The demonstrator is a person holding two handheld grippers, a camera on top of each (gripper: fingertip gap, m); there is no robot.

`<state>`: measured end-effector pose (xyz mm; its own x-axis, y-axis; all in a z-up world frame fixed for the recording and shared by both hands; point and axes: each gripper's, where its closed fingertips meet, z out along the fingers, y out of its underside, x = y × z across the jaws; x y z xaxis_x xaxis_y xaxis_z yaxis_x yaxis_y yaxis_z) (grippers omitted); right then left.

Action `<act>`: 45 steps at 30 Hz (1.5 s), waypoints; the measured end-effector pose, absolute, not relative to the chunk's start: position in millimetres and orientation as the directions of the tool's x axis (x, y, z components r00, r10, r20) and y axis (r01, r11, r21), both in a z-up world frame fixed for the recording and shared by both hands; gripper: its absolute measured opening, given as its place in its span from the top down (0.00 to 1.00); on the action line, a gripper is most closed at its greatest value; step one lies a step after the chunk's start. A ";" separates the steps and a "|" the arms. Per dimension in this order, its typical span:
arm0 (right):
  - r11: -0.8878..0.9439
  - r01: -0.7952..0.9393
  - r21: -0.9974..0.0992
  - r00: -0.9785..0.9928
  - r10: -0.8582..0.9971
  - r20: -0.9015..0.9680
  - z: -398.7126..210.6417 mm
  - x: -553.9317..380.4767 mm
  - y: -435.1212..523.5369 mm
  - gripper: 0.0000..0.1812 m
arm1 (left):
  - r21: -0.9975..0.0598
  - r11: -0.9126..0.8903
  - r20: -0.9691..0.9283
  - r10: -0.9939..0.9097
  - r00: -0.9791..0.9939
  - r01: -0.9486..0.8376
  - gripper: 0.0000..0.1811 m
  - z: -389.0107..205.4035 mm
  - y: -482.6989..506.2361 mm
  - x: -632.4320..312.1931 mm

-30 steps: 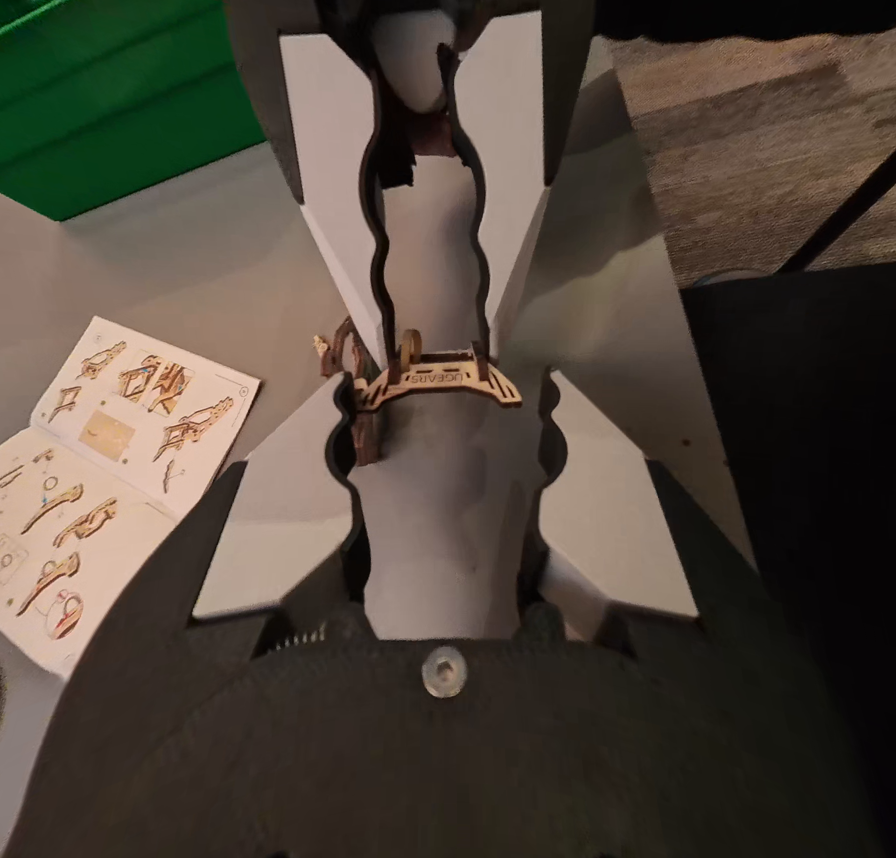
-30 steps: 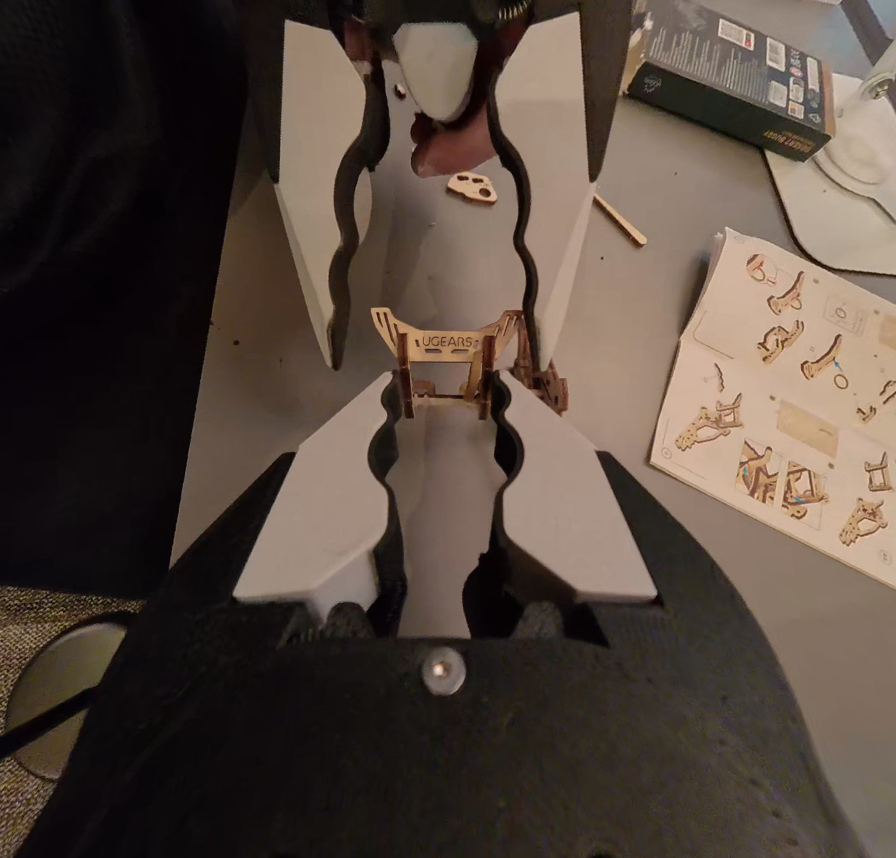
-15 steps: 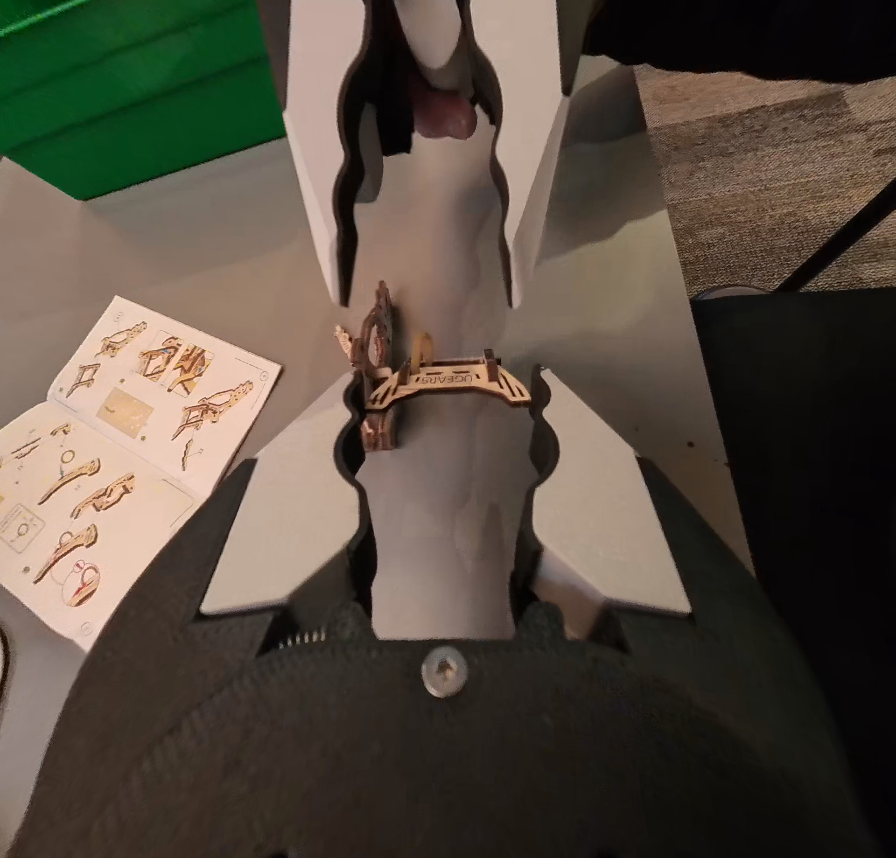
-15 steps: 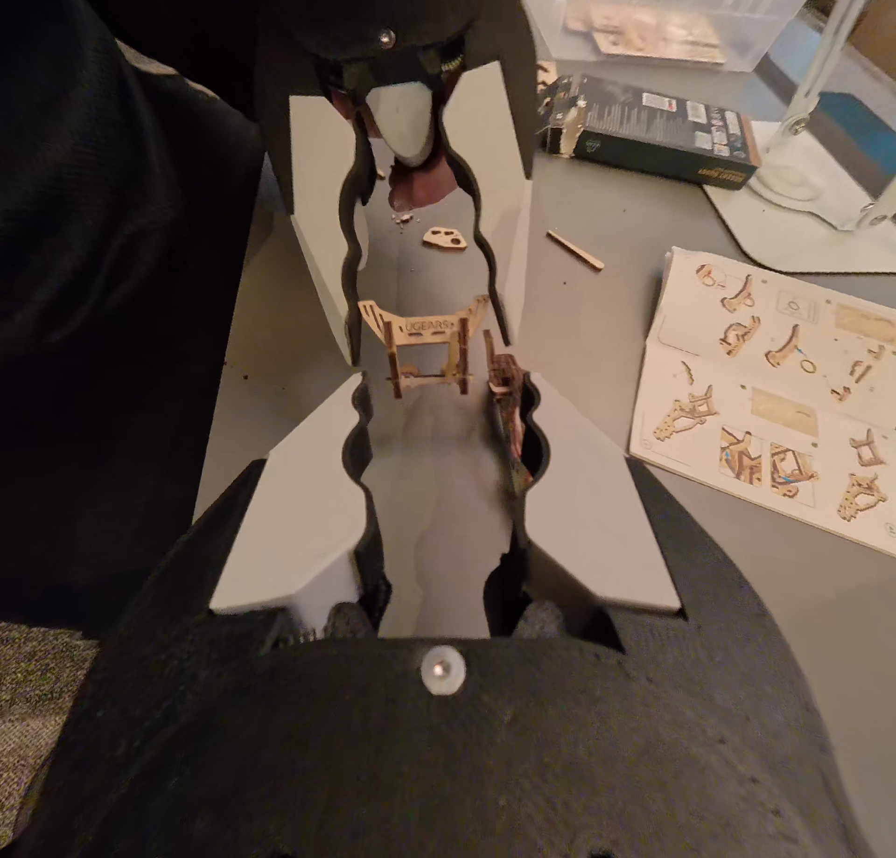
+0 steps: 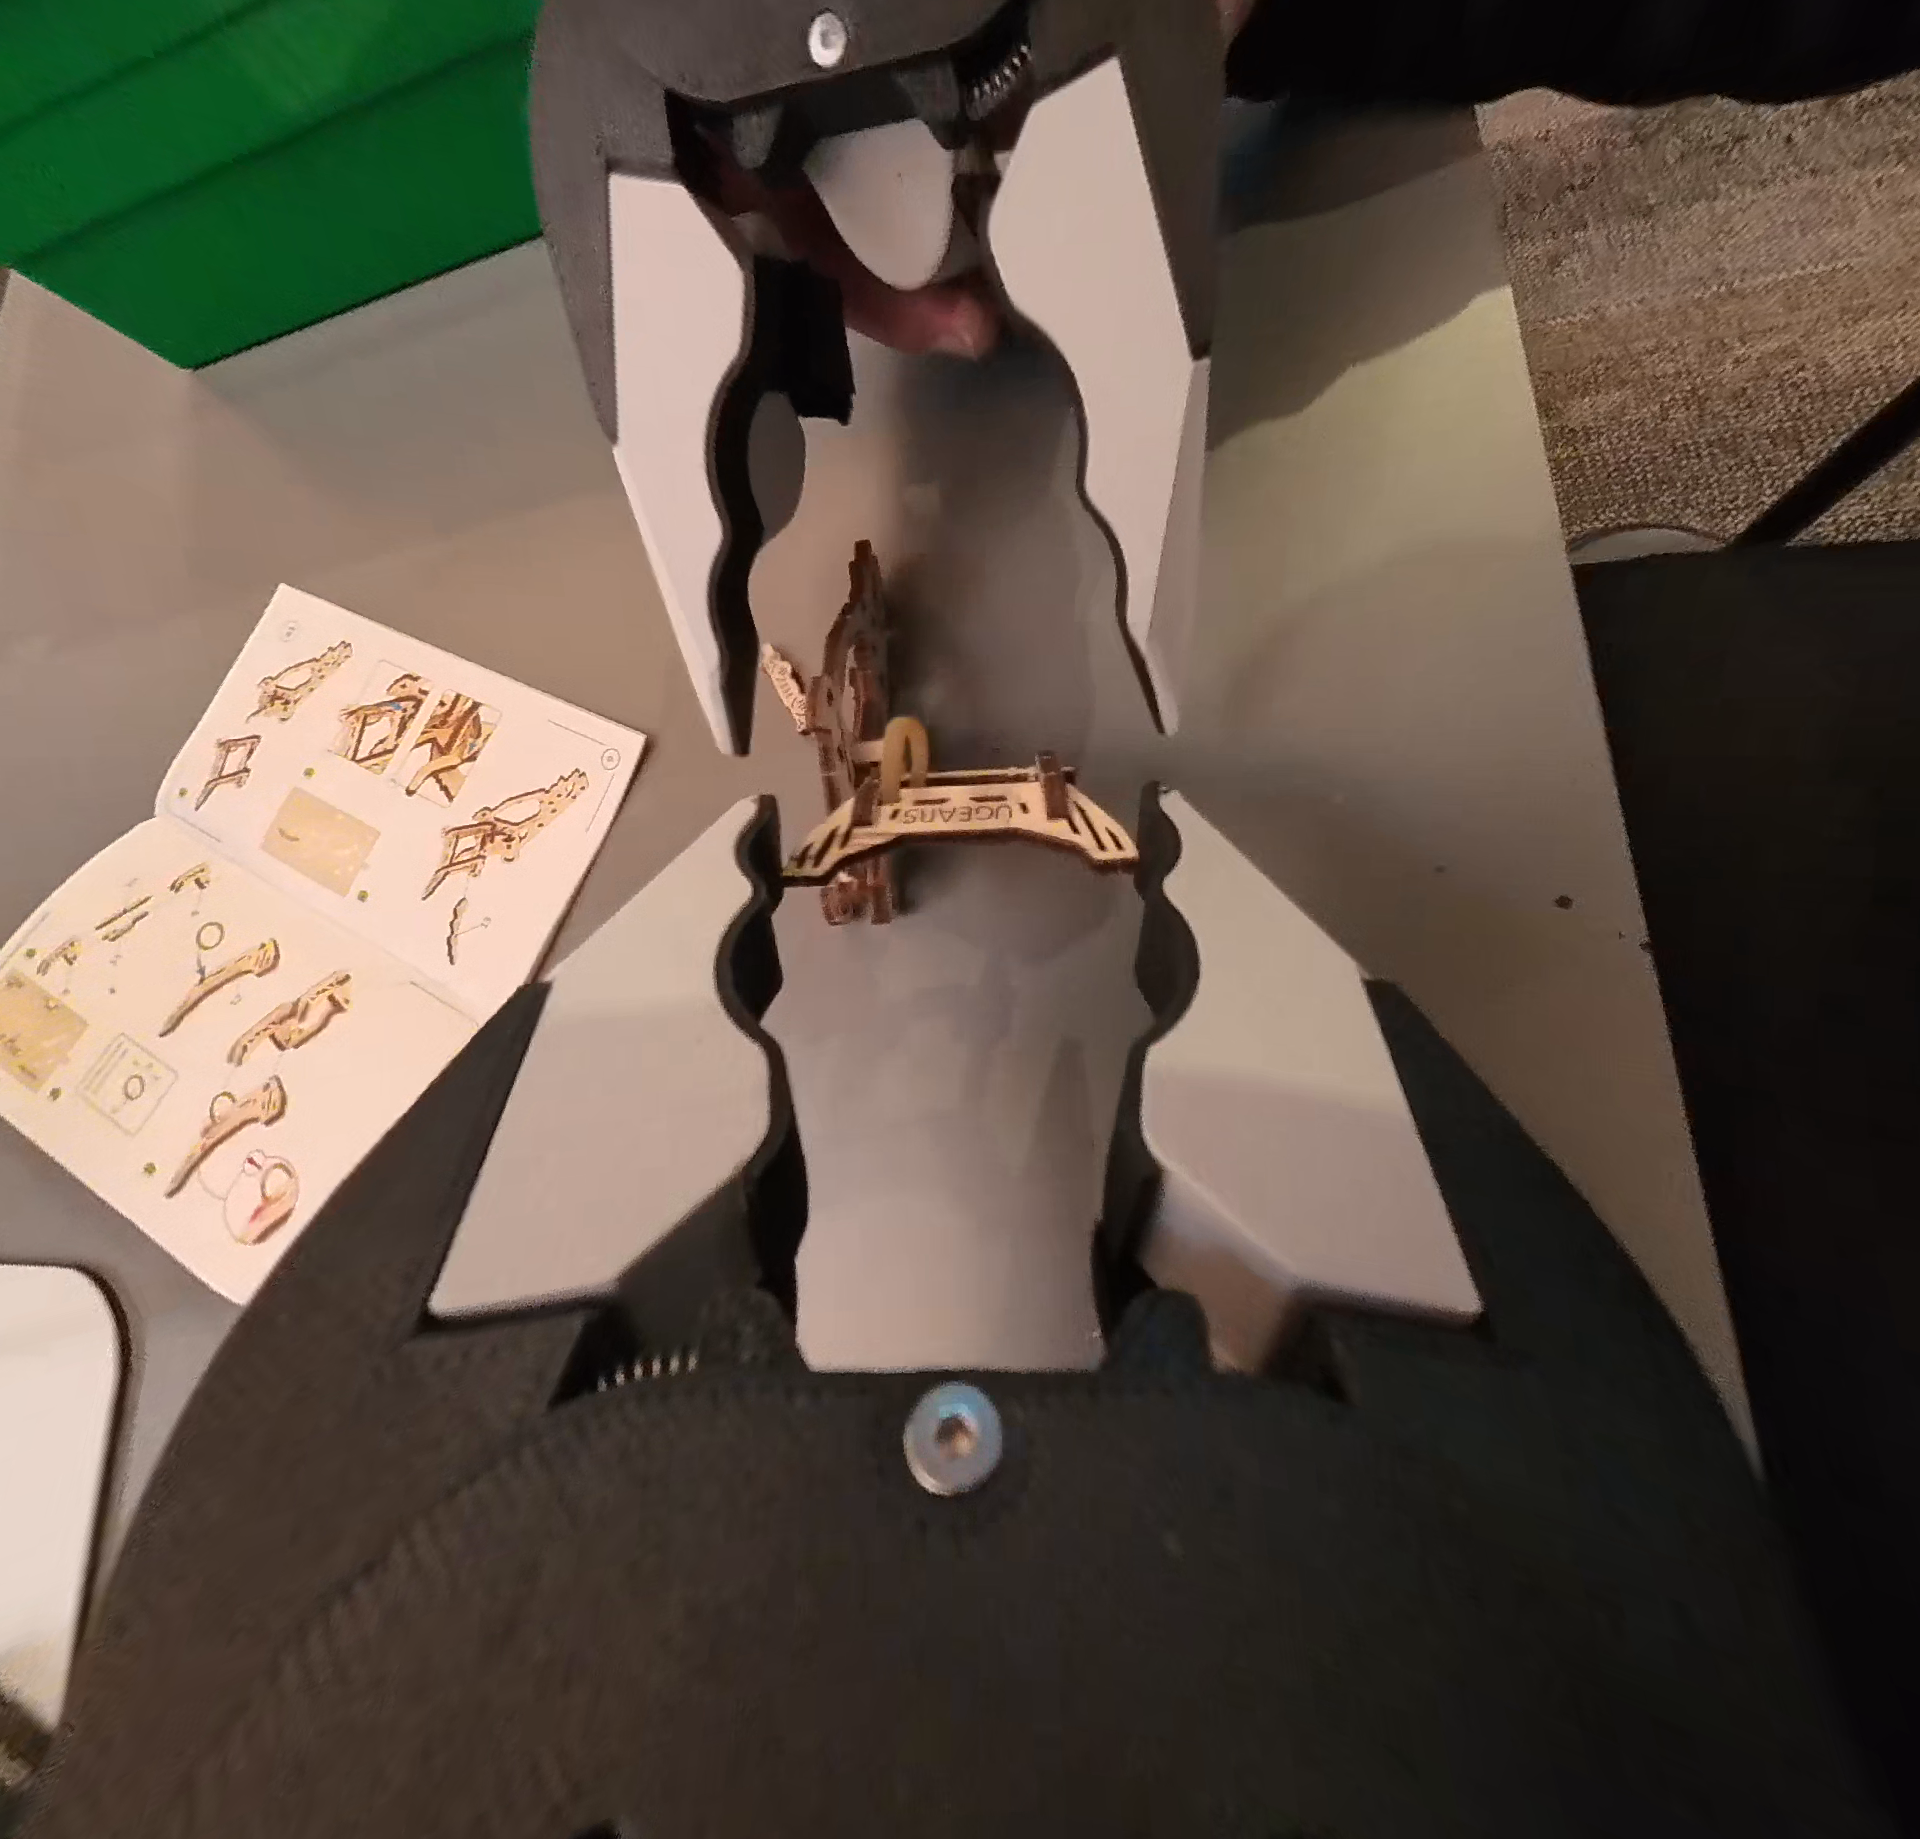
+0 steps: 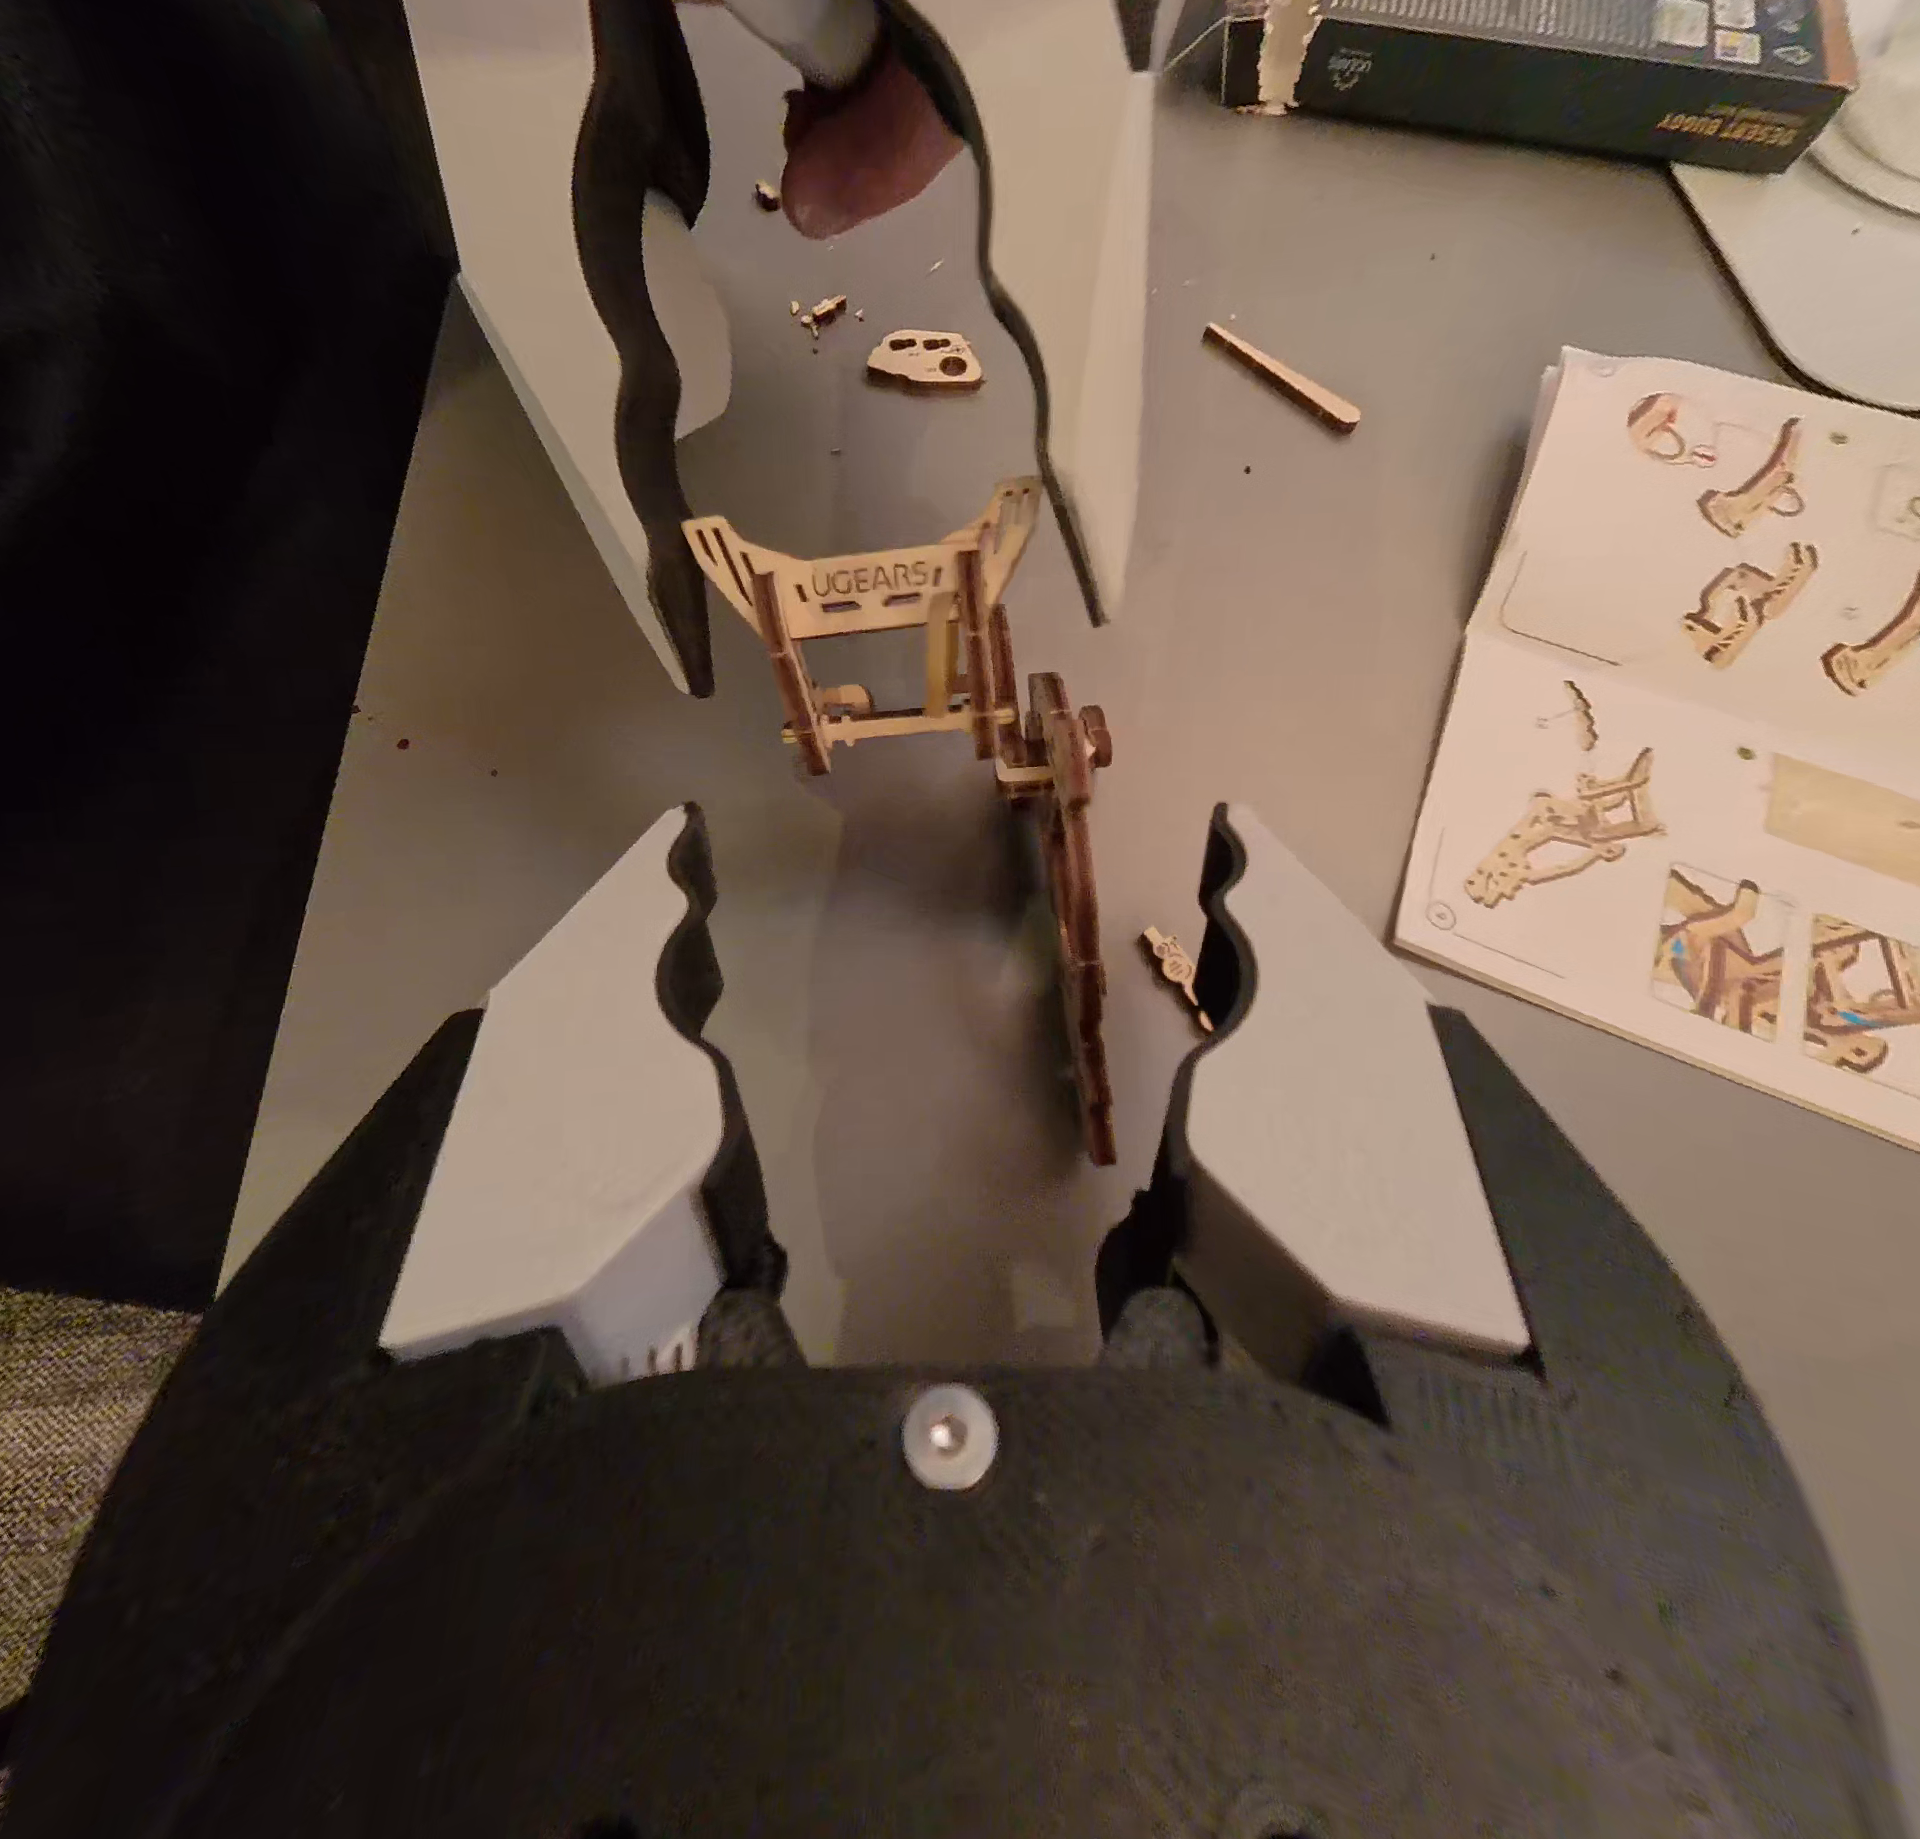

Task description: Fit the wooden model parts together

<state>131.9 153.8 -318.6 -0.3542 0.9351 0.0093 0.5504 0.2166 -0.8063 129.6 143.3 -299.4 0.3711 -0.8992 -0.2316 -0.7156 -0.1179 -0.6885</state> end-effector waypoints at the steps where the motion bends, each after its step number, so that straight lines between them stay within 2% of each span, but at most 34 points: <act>1: 0.225 0.551 -0.804 -0.358 0.933 0.016 -318.9 131.2 153.3 0.51 | -0.684 -0.116 -0.228 -0.904 0.362 -0.720 0.63 -299.4 143.3 130.2; 14: 0.254 0.548 -0.797 -0.381 0.924 0.033 -317.4 126.7 154.0 0.55 | -0.625 -0.125 -0.181 -0.937 0.299 -0.771 0.63 -298.9 146.1 130.7; 24: 0.258 0.554 -0.792 -0.395 0.918 0.023 -320.4 124.0 151.0 0.58 | -0.622 -0.118 -0.190 -0.936 0.295 -0.774 0.63 -300.7 152.7 130.6; 33: 0.233 0.579 -0.782 -0.387 0.922 -0.011 -326.1 121.6 151.6 0.67 | -0.622 -0.113 -0.189 -0.939 0.289 -0.775 0.63 -300.9 157.6 130.6; 45: 0.204 0.594 -0.778 -0.370 0.928 -0.040 -329.4 119.6 153.7 0.66 | -0.599 -0.086 -0.205 -0.945 0.257 -0.796 0.64 -298.6 159.7 135.4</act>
<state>119.6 153.7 -329.4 -0.3704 0.9280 -0.0395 0.5941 0.2039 -0.7781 135.4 159.7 -298.6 0.2567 -0.9445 -0.2048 -0.7960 -0.0865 -0.5991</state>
